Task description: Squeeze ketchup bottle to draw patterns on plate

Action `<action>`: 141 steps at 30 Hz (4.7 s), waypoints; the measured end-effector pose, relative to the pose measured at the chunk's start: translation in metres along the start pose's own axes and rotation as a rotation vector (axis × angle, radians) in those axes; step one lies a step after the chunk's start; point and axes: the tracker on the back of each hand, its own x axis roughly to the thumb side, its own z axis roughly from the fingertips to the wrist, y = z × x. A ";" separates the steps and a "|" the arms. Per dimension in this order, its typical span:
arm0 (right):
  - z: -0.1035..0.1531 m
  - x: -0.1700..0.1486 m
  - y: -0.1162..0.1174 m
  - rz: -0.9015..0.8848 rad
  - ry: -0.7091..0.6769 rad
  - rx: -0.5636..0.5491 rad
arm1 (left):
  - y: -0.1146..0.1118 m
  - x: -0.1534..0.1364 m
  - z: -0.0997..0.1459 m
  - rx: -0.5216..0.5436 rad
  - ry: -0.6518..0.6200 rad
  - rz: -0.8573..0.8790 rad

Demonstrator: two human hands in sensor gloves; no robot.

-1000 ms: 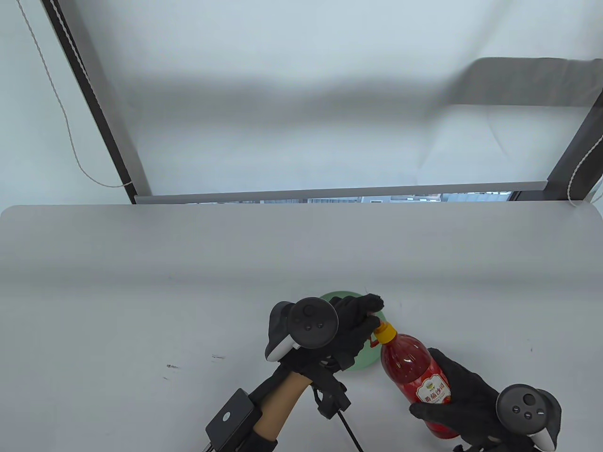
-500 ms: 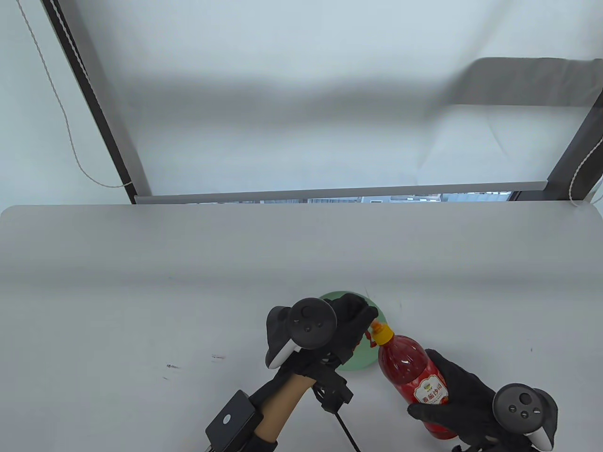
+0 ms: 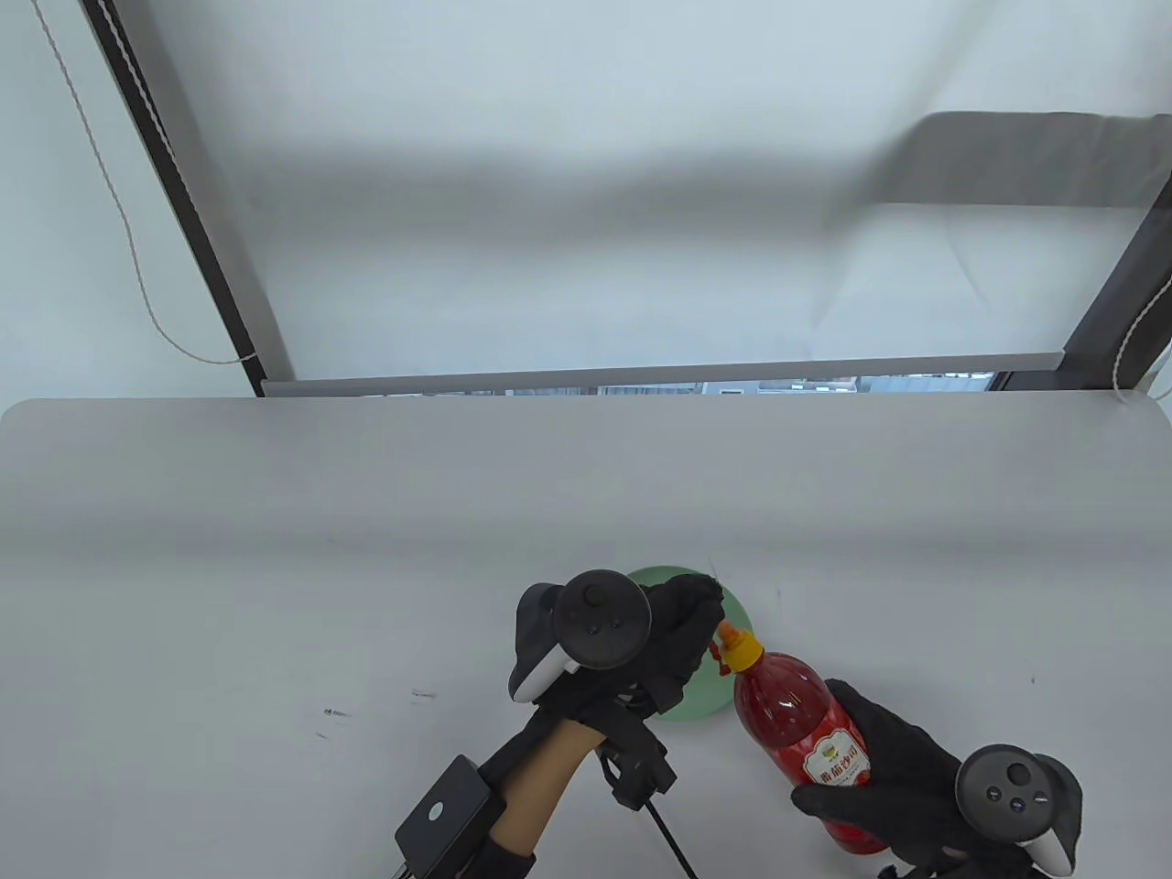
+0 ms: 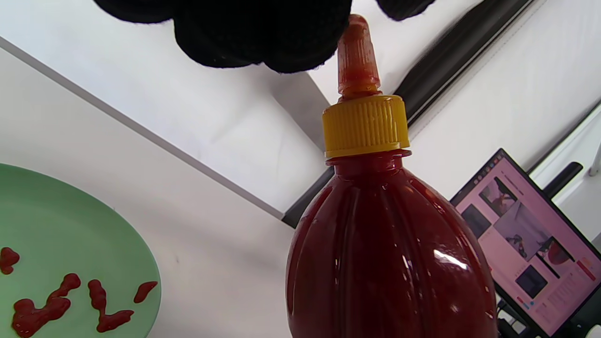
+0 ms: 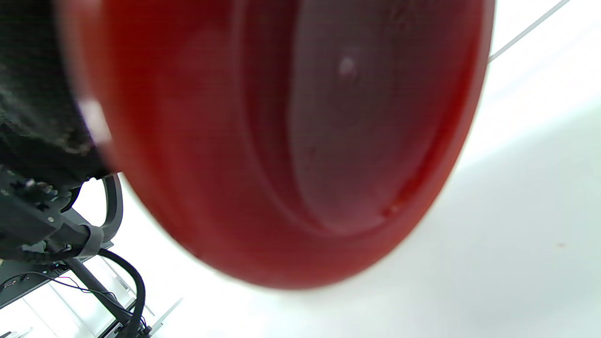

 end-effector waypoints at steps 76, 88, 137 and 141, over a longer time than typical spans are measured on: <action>0.000 0.001 0.007 0.021 -0.005 0.043 | -0.014 -0.001 -0.002 -0.034 0.139 -0.105; -0.001 -0.006 0.006 -0.161 0.002 0.103 | -0.014 0.009 0.001 0.075 -0.138 -0.101; 0.002 -0.010 -0.019 -0.196 0.017 -0.107 | 0.030 -0.094 0.085 -0.143 0.527 -0.502; -0.004 -0.015 -0.038 -0.210 0.049 -0.233 | 0.035 -0.127 0.106 -0.141 0.575 -0.625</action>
